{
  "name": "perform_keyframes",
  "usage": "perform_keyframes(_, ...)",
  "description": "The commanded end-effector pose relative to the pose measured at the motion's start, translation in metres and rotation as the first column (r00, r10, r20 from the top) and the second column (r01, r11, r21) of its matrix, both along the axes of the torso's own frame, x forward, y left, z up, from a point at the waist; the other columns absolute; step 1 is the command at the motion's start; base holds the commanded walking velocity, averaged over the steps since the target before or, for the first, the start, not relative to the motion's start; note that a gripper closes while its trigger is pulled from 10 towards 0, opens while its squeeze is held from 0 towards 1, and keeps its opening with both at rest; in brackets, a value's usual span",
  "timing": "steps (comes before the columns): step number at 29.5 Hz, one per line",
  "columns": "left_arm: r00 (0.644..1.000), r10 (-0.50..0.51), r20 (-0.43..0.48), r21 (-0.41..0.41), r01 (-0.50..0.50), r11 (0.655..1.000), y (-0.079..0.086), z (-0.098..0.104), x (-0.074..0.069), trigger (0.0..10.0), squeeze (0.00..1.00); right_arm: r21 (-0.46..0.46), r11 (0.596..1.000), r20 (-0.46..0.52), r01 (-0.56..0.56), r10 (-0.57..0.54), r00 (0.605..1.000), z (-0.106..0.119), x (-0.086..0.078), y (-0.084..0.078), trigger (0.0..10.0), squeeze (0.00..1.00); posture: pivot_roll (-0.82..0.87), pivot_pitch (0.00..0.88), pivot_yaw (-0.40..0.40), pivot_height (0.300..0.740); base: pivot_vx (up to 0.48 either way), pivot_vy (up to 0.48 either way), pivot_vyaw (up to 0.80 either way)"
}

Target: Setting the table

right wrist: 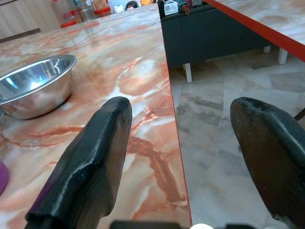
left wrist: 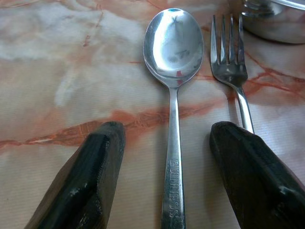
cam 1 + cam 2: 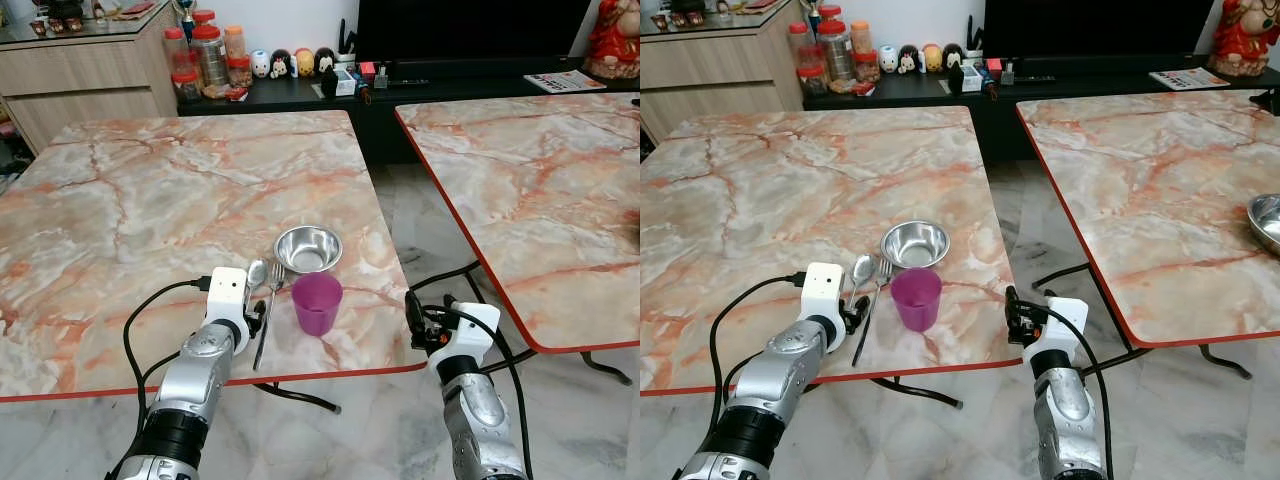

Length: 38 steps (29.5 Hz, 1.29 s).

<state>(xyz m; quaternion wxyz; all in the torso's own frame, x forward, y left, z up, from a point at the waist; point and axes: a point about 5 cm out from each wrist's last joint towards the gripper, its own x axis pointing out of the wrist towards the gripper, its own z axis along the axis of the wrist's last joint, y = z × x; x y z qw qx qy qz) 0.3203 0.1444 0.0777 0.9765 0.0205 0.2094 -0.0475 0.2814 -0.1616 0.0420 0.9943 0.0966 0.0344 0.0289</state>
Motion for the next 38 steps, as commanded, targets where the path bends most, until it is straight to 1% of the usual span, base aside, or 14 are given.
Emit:
perform_keyframes(1,0.999,-0.005,-0.032,0.0,0.005,1.0,0.0,-0.0043,-0.0036,10.0,0.0,-0.002,1.0,0.01,-0.006,0.006,1.0,0.0033,0.0009,0.0009,10.0,0.0,-0.04,0.0,0.005,0.74,0.0,0.0,0.0)
perform_keyframes(5,0.999,-0.005,-0.036,0.002,0.005,1.0,0.0003,-0.0045,-0.0036,10.0,0.0,-0.002,1.0,0.008,-0.006,0.006,1.0,0.0031,0.001,0.0011,10.0,0.0,-0.04,0.0,0.005,0.74,0.0,0.0,0.0)
perform_keyframes(6,0.999,-0.006,-0.037,0.003,0.006,1.0,0.0003,-0.0046,-0.0036,8.3,0.0,-0.001,1.0,0.008,-0.006,0.006,1.0,0.0032,0.001,0.0011,10.0,0.0,-0.04,0.0,0.005,0.74,0.0,0.0,0.0)
perform_keyframes(7,0.999,-0.007,-0.037,0.004,0.007,1.0,0.0004,-0.0047,-0.0037,0.0,0.0,-0.001,1.0,0.008,-0.006,0.007,1.0,0.0032,0.001,0.0012,10.0,0.0,-0.04,0.0,0.005,0.74,0.0,0.0,0.0)
perform_keyframes(38,0.999,-0.018,-0.04,0.017,0.019,1.0,0.0001,-0.0053,-0.0041,0.0,0.0,-0.003,1.0,0.002,-0.006,0.006,1.0,0.0023,0.0014,0.0012,10.0,0.0,-0.04,0.0,0.006,0.74,0.0,0.0,0.0)
